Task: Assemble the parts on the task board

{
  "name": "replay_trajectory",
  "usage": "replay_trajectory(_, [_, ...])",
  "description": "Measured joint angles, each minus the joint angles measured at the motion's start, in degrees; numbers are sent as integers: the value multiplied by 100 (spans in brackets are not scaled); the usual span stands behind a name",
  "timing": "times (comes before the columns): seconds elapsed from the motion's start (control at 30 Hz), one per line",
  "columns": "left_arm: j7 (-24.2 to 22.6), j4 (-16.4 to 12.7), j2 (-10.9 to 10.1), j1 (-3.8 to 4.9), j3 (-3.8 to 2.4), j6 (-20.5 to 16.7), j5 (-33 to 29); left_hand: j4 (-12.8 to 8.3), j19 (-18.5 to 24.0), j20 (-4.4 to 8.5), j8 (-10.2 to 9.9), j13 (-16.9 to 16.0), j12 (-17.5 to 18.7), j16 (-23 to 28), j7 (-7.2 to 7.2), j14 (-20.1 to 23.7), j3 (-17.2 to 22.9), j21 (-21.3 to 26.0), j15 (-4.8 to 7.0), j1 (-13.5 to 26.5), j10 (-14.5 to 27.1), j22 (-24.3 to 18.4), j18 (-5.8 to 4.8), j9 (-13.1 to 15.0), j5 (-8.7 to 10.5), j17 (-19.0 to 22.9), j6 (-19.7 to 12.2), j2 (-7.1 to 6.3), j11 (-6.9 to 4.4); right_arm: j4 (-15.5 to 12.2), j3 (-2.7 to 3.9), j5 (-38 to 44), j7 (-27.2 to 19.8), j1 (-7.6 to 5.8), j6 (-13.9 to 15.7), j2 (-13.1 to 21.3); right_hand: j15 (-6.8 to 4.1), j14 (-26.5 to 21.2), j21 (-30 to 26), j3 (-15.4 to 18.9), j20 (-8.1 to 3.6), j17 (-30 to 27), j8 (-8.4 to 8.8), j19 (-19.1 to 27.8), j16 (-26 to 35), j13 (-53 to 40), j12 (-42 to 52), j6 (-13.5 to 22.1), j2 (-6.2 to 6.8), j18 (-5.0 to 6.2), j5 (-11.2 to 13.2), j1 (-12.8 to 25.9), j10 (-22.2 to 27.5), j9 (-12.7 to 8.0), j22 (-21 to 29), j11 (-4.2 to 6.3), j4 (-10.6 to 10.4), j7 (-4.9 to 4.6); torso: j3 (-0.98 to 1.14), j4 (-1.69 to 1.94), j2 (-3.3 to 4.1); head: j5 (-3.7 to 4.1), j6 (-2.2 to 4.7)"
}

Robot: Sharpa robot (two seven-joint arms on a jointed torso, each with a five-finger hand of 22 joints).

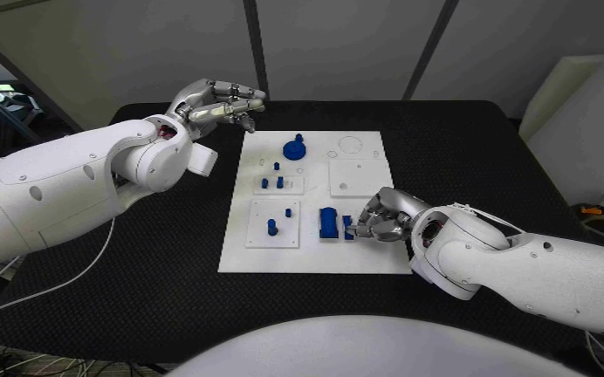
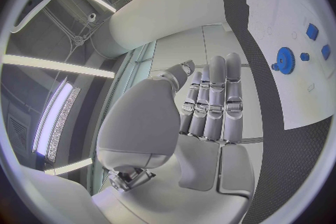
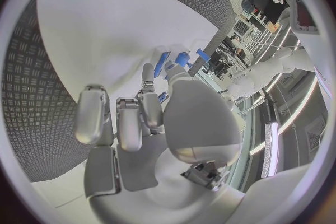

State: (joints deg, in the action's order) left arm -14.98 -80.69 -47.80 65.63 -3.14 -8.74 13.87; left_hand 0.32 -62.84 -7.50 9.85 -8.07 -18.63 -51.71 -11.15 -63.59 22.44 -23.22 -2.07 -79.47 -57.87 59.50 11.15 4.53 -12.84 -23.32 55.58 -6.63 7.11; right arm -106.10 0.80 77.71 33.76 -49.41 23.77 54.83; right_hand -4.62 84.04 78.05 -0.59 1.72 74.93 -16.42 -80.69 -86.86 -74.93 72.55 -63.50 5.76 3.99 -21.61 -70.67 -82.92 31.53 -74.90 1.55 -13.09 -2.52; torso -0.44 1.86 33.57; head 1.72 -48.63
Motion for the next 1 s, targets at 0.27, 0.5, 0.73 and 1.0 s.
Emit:
replay_trajectory(0.27, [6, 12, 4, 0, 0, 3, 0, 0, 0, 0, 24, 0, -23, 0, -21, 0, 0, 0, 0, 0, 0, 0, 0, -5, 0, 5, -21, 0, 0, -22, 0, 136, -69, 0, -119, 24, 0, 0, 0, 0, 0, 0, 0, 0, -24, 0, 0, 0, -12, 0, 36, -13, 0, 0, 0, 0, 0, 0, -1, 1, 3, -5, 5])
replay_trajectory(0.5, [13, 15, -2, 0, 0, 3, 0, 0, 0, 0, 24, 0, -23, 0, -21, 0, 0, 0, 0, 0, 0, 0, 0, -5, 0, 5, -21, 0, 0, 33, -1, 239, -98, 0, -195, 41, 0, 0, 0, 16, 0, -1, 0, 0, -24, 0, 0, 0, -12, 0, 47, -13, 0, 4, -5, 0, 16, 0, -4, 1, 5, 2, -5])
replay_trajectory(0.73, [18, 12, -2, 0, 0, 3, 0, 0, 0, 0, 24, 0, -23, 0, -21, 0, 0, 0, 0, 0, 0, -4, 0, -4, 0, 5, -21, 0, 0, 136, 1, 301, -106, -3, -247, -31, 0, 0, 0, 59, -20, -1, -18, -20, -23, 0, 21, 0, -106, 0, 295, -212, -20, 18, -4, 20, 75, 0, -2, 3, 6, 5, -22])
replay_trajectory(1.0, [21, 11, -4, 0, 0, 3, 0, 0, 0, 0, 24, 0, -23, 0, -21, 0, 0, 0, 0, 0, 0, -4, -1, -4, 0, 4, -21, 0, 0, 170, 2, 383, -124, -4, -268, -136, 1, 0, 0, 102, -20, -1, -21, -20, -23, 0, 21, 0, -88, 0, 414, -316, -20, 23, -3, 20, 135, 0, -1, 5, 3, -6, -36])
